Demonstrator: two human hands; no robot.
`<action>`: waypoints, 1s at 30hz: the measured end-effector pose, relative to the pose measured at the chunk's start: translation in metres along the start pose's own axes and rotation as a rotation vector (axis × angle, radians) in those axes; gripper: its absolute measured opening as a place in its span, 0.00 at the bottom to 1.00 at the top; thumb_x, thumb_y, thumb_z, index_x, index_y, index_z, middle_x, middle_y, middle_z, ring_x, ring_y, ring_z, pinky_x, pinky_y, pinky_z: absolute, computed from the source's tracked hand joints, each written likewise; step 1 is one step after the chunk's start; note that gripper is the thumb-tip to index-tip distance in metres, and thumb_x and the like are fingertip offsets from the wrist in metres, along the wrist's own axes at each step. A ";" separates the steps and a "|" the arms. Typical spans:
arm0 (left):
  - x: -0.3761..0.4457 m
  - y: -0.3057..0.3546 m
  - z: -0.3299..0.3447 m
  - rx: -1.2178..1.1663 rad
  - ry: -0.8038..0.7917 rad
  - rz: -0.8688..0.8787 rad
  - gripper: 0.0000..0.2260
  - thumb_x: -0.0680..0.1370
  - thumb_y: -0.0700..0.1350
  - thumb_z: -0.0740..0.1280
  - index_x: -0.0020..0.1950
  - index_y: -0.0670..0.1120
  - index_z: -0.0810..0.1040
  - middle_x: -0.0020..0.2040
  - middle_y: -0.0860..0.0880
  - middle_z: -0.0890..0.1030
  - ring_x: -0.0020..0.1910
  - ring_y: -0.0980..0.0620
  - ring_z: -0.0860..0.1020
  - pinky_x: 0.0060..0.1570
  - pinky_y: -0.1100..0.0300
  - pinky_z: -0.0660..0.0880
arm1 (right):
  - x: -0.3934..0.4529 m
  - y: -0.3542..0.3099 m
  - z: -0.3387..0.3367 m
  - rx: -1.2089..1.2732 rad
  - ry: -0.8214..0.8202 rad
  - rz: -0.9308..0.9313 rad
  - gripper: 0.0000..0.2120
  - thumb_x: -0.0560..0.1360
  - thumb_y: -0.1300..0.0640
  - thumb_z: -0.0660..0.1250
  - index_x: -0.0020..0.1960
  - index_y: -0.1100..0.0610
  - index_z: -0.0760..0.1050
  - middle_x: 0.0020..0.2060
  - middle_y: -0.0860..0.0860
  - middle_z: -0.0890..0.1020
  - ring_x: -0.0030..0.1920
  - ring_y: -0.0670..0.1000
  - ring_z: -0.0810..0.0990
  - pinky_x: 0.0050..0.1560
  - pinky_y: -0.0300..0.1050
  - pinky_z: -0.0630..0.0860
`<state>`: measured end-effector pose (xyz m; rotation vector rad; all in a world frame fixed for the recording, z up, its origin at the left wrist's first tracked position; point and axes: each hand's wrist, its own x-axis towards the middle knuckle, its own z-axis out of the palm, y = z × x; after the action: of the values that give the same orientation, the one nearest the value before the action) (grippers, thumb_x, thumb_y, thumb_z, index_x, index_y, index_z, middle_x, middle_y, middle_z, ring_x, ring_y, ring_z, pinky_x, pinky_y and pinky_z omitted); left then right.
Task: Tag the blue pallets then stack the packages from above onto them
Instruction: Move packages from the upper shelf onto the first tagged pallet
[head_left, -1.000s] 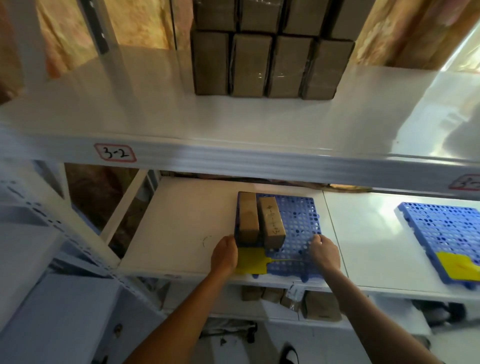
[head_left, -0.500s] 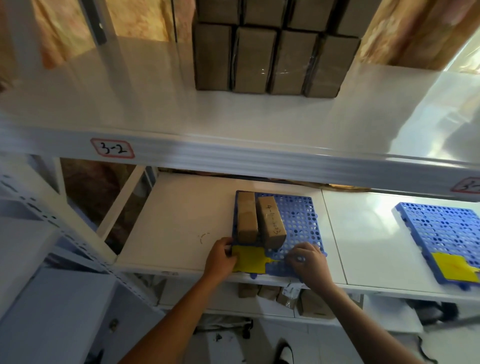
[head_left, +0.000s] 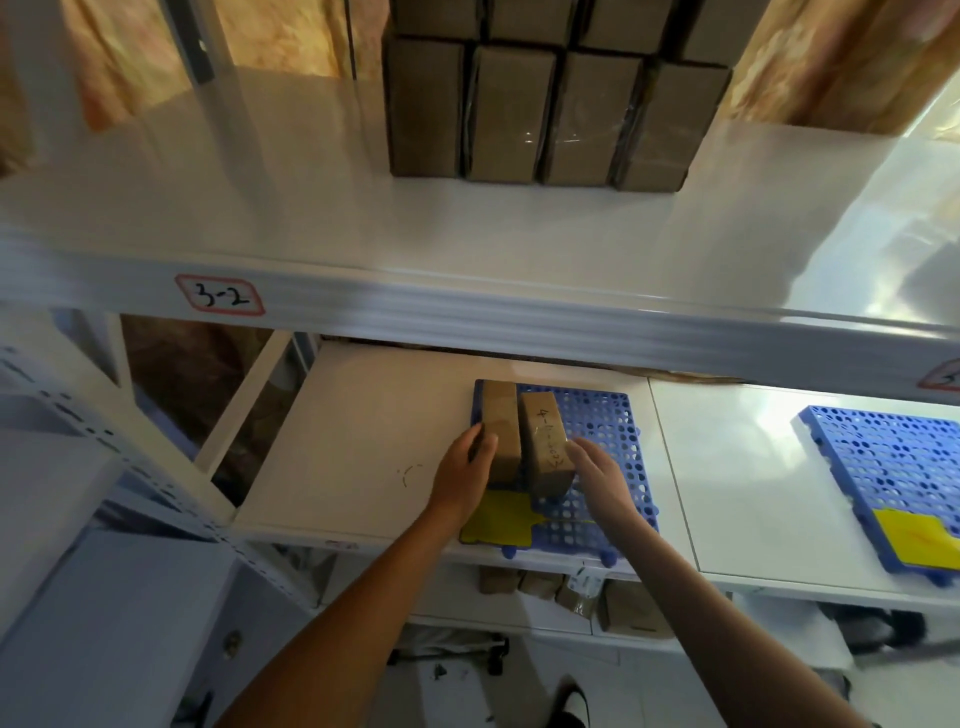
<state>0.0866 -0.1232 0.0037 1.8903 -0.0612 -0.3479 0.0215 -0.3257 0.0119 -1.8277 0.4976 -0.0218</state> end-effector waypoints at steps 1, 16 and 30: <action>0.004 0.004 0.002 0.021 0.006 0.003 0.24 0.84 0.59 0.59 0.77 0.52 0.69 0.73 0.48 0.75 0.66 0.51 0.76 0.56 0.61 0.71 | 0.004 -0.007 0.005 0.026 -0.027 0.002 0.16 0.85 0.46 0.61 0.67 0.51 0.79 0.56 0.48 0.86 0.53 0.44 0.85 0.54 0.46 0.81; 0.033 0.016 -0.010 0.033 0.115 -0.039 0.23 0.84 0.49 0.62 0.79 0.45 0.69 0.75 0.44 0.74 0.72 0.44 0.74 0.70 0.48 0.72 | 0.042 -0.048 0.049 -0.057 0.117 0.048 0.16 0.84 0.52 0.63 0.70 0.56 0.78 0.57 0.54 0.86 0.53 0.55 0.85 0.49 0.48 0.80; -0.023 -0.036 -0.045 0.433 0.039 0.381 0.15 0.77 0.48 0.73 0.62 0.46 0.81 0.59 0.47 0.80 0.60 0.46 0.77 0.59 0.51 0.75 | 0.001 -0.011 0.001 -0.586 0.135 -0.240 0.10 0.81 0.53 0.68 0.60 0.52 0.83 0.57 0.49 0.84 0.54 0.46 0.80 0.53 0.42 0.76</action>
<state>0.0724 -0.0648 -0.0113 2.2538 -0.4972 -0.0341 0.0267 -0.3229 0.0216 -2.4664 0.3989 -0.1799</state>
